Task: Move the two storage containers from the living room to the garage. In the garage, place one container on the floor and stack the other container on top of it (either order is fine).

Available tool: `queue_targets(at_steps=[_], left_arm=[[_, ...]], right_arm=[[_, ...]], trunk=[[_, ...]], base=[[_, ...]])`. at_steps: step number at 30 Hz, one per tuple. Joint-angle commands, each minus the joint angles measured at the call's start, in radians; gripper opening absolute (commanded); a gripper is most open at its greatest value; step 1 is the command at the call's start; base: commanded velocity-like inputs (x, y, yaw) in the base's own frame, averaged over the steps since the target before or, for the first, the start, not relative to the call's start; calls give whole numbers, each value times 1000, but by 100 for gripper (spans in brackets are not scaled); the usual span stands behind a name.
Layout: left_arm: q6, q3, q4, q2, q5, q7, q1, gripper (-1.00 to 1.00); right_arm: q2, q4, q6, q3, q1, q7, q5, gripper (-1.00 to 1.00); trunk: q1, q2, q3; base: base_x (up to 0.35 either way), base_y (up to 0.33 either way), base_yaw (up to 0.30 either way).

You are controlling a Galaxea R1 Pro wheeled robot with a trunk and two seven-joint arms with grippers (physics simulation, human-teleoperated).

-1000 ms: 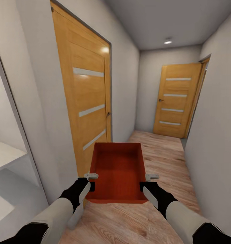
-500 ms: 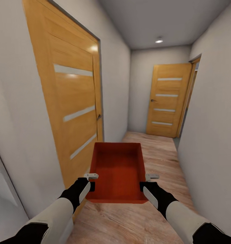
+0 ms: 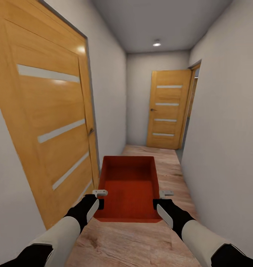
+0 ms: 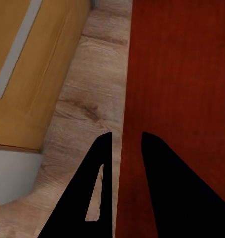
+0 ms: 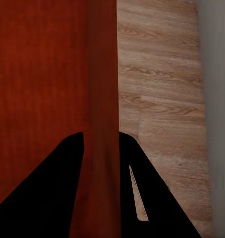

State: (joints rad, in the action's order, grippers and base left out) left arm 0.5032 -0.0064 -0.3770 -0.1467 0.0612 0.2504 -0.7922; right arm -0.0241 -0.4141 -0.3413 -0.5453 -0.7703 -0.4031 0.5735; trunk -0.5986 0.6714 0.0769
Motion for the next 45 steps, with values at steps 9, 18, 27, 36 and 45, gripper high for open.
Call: queue_targets(at_steps=[9, 18, 27, 36, 45], left_arm=[[12, -7, 2, 1, -26, 27, 1, -100], [12, -7, 2, 1, -26, 27, 1, -100], [12, -7, 2, 1, -26, 27, 1, -100], [12, -6, 1, 1, -26, 26, 1, -100], [8, -7, 1, 1, -25, 26, 1, -100]], right_arm=[[1, -3, -7, 16, -3, -10, -26, -100], [1, -3, -7, 16, -3, -10, -26, -100], [1, -3, -7, 16, -3, -10, -26, -100], [1, -3, -7, 16, -3, -10, -26, -100], [1, -3, -7, 16, -3, -10, -26, -100]], trunk=[[-1, 2, 2], [-1, 2, 2], [-1, 2, 2], [-1, 2, 2], [-1, 2, 2]], base=[[322, 0, -247], [322, 0, -247], [322, 0, -162], [322, 0, -5], [322, 0, 0]])
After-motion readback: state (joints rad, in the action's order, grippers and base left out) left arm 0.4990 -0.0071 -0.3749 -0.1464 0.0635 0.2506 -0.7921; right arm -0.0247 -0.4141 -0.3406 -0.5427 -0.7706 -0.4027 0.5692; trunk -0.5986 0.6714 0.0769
